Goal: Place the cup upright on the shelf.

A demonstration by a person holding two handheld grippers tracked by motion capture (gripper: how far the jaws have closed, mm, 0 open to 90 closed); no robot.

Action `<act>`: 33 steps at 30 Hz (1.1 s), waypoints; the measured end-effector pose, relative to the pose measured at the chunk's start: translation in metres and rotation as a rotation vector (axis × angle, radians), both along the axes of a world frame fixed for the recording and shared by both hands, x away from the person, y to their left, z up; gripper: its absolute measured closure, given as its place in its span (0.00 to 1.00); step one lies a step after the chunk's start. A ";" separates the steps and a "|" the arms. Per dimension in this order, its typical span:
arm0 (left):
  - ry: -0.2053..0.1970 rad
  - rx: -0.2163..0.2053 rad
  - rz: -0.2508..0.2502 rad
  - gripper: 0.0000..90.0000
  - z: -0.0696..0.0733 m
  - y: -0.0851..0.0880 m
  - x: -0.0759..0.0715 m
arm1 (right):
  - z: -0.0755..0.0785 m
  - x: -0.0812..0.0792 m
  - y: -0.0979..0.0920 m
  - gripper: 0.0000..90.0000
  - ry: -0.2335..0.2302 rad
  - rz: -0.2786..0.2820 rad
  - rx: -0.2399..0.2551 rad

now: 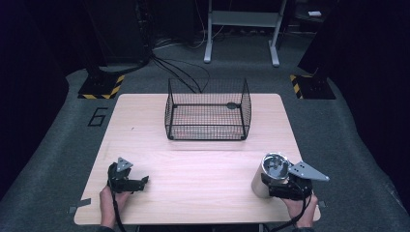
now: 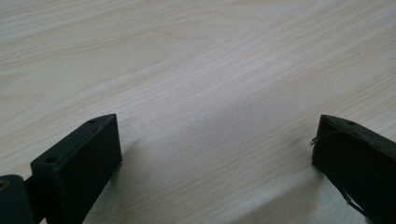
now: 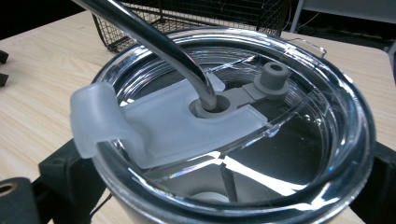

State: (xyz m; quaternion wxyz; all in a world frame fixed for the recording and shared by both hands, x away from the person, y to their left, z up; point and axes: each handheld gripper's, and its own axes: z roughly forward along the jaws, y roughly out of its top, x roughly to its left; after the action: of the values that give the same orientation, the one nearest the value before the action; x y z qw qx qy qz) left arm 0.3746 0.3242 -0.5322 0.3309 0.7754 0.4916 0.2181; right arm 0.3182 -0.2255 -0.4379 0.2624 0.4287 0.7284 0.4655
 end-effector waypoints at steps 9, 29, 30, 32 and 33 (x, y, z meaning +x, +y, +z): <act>0.000 0.001 0.000 0.01 0.000 0.000 0.000 | 0.010 0.004 0.002 0.04 -0.021 0.005 -0.012; 0.001 0.000 0.001 0.01 0.000 0.000 0.000 | 0.034 0.024 0.022 0.04 -0.041 0.056 -0.033; 0.001 0.001 0.001 0.01 0.000 0.000 0.000 | 0.035 0.025 0.023 0.04 -0.037 0.057 -0.032; 0.001 0.000 0.001 0.01 0.000 0.000 0.000 | 0.038 0.029 0.027 0.04 -0.041 0.066 -0.037; 0.001 0.000 0.001 0.01 0.000 0.000 0.000 | 0.038 0.029 0.027 0.04 -0.041 0.066 -0.037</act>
State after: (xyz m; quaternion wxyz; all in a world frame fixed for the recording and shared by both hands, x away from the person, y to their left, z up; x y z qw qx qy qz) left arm 0.3746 0.3243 -0.5321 0.3304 0.7754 0.4920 0.2180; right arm 0.3470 -0.1985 -0.4004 0.2698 0.3900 0.7450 0.4692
